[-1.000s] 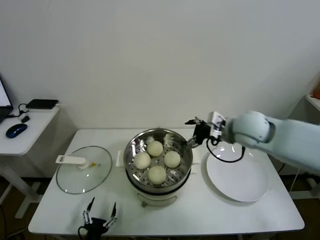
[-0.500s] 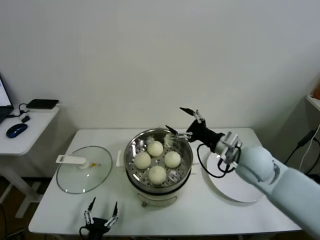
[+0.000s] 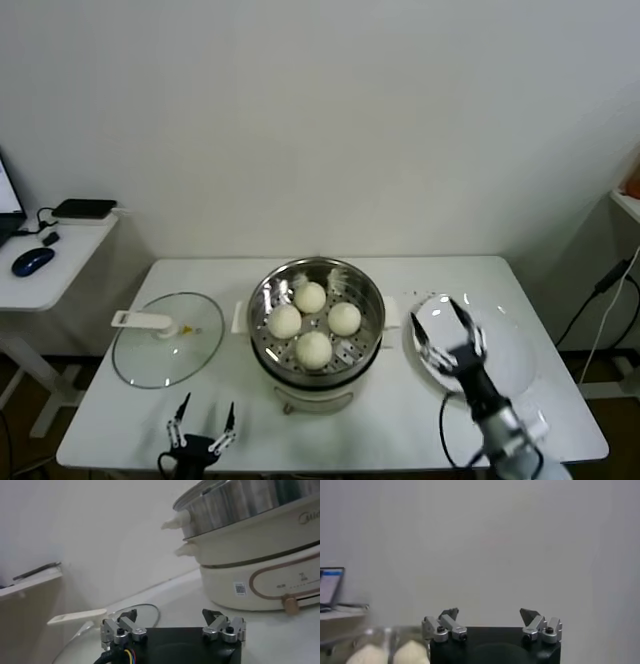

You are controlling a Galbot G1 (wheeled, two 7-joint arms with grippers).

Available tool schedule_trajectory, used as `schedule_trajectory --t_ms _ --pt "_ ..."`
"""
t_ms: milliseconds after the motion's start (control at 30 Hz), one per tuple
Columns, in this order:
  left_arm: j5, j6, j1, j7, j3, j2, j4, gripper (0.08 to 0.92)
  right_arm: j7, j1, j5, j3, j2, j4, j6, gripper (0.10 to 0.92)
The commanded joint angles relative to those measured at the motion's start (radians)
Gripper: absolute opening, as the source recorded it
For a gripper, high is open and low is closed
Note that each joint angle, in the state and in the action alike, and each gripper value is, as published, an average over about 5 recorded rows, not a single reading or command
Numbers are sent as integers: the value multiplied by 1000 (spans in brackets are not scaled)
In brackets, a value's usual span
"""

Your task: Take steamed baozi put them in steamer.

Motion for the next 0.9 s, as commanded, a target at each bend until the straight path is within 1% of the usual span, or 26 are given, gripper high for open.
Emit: schedule_trajectory --t_ms 33,267,900 --pt "-1 -1 6 -1 -2 1 -8 823 -27 -441 -34 181 215 -38 267 823" --pt "1 -1 11 -2 -4 -5 -16 823 -8 -436 -32 157 223 -37 254 823" --pt "5 1 21 -2 -10 -14 -29 823 -10 -400 -40 136 228 -44 232 823"
